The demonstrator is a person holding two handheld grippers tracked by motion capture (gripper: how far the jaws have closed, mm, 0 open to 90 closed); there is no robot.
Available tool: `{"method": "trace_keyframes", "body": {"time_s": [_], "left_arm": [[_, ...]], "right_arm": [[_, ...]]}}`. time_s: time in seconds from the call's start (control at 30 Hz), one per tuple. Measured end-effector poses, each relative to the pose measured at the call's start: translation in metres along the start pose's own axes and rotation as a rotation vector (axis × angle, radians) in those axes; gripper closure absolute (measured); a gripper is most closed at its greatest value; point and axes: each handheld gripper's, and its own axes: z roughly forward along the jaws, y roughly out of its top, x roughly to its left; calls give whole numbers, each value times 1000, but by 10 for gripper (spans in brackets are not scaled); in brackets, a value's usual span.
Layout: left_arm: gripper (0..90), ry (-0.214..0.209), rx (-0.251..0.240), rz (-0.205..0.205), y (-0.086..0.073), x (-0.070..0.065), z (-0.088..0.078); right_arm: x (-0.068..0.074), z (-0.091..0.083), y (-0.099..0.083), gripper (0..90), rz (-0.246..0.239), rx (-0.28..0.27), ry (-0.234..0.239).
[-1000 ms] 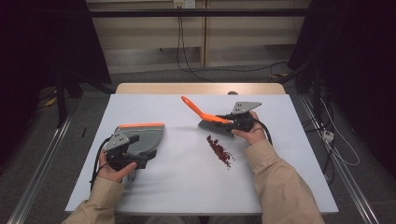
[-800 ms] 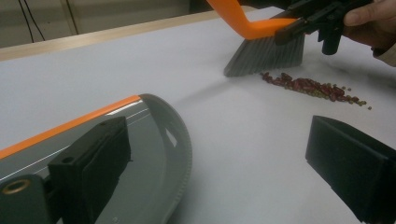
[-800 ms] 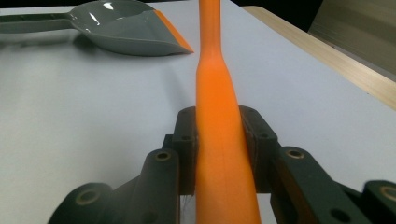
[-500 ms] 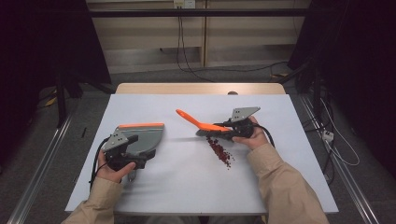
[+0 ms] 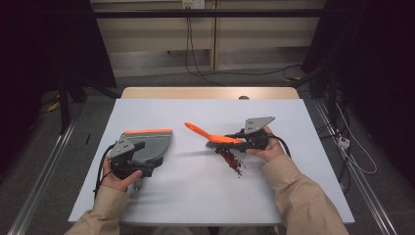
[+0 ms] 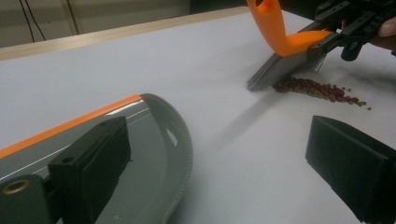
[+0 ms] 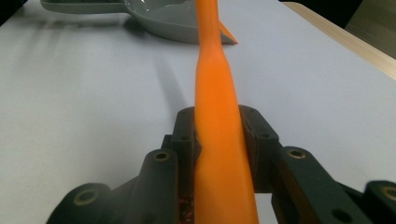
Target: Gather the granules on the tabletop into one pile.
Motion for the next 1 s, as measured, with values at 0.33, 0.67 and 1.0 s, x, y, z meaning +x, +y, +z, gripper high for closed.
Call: {"method": "trace_keyframes", "body": {"time_s": [0.33,0.67,1.0], "left_arm": [[64,0,0,1,0,0,0],[64,0,1,3,0,-2,1],[64,-2,0,6,1,-3,1]], "right_arm": [[10,-5,-1,702,-13,7,25],[21,-10,-4,702,-10,-3,31],[29,-13,-5,702,-13,-6,33]]}}
